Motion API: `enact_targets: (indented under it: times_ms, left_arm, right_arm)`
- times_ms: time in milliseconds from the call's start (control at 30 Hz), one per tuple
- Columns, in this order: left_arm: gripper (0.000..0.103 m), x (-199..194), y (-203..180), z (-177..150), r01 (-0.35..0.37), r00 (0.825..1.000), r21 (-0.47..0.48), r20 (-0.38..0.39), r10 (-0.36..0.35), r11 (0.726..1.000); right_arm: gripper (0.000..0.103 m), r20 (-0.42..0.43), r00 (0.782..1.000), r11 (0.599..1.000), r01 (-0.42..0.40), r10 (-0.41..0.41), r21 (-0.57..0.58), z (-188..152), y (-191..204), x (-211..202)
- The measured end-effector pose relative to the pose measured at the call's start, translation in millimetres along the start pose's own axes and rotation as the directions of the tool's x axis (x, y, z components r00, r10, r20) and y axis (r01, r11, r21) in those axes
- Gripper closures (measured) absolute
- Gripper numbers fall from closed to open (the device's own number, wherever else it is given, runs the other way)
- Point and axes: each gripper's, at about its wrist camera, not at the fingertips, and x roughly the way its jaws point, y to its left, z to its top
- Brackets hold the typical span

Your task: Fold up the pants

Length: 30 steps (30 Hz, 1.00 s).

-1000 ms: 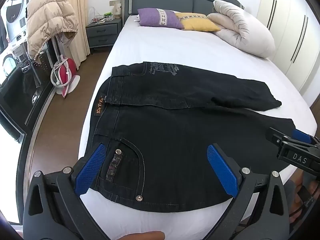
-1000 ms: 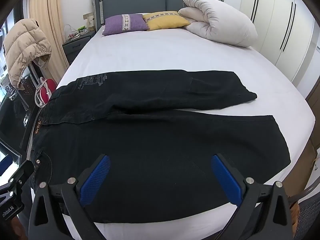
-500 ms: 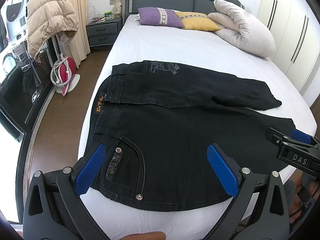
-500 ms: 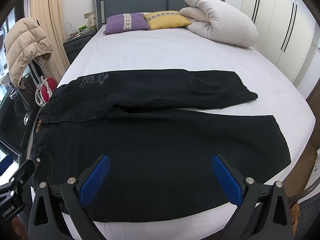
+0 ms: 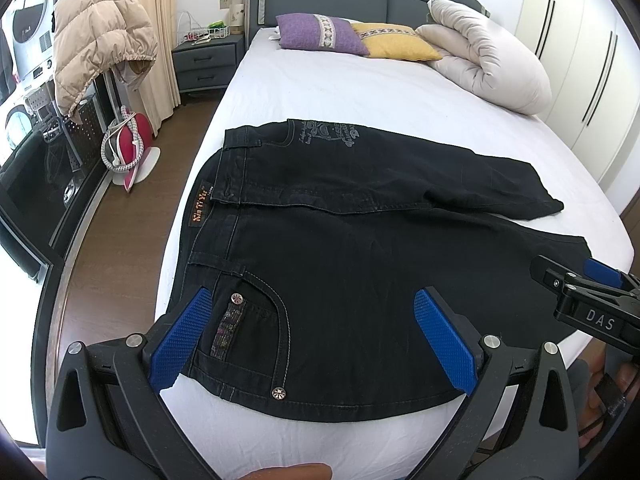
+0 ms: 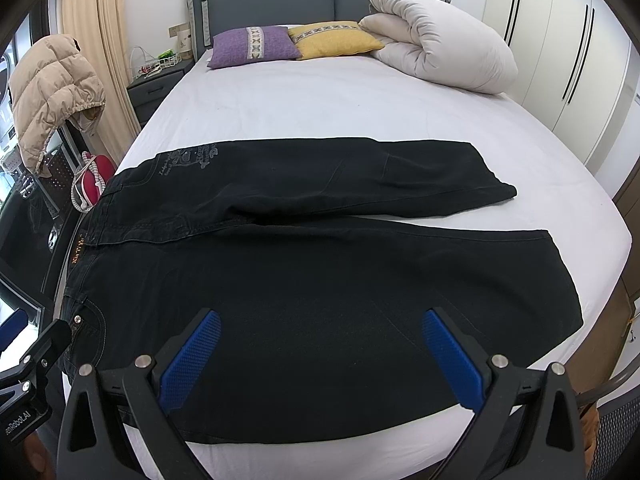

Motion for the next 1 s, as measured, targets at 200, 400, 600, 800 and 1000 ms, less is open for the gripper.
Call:
enact_targets:
  times_ms: [200,400,600,800,1000]
  left_arm:
    - [0.0,2.2,1.6,-2.0,0.0,1.0,-0.002,-0.002,0.0,1.0]
    - [0.0,2.7,1.6,-3.7,0.001,1.0,-0.003,-0.004,-0.001,1.0]
    - [0.0,3.4,2.1,-4.8,0.0,1.0,-0.003,-0.005,0.0,1.0]
    - [0.0,2.8,0.8,-3.4,0.0,1.0,-0.002,-0.007,0.0,1.0]
    - [0.0,3.0,0.9,-3.5,0.0,1.0,-0.003,-0.008,0.0,1.0]
  right_arm:
    - [0.0,0.0,1.0,1.0,-0.001,0.001,-0.002,-2.0,3.1,0.4]
    - [0.0,-0.002,1.0,1.0,-0.003,0.003,-0.001,-2.3,3.8,0.5]
    - [0.0,-0.002,1.0,1.0,-0.004,0.004,-0.001,-4.5,7.9,0.1]
    - [0.0,-0.003,1.0,1.0,-0.005,0.005,-0.001,-3.5,6.0,0.4]
    - [0.0,-0.003,1.0,1.0,-0.005,0.005,-0.002,-3.5,5.9,0.6]
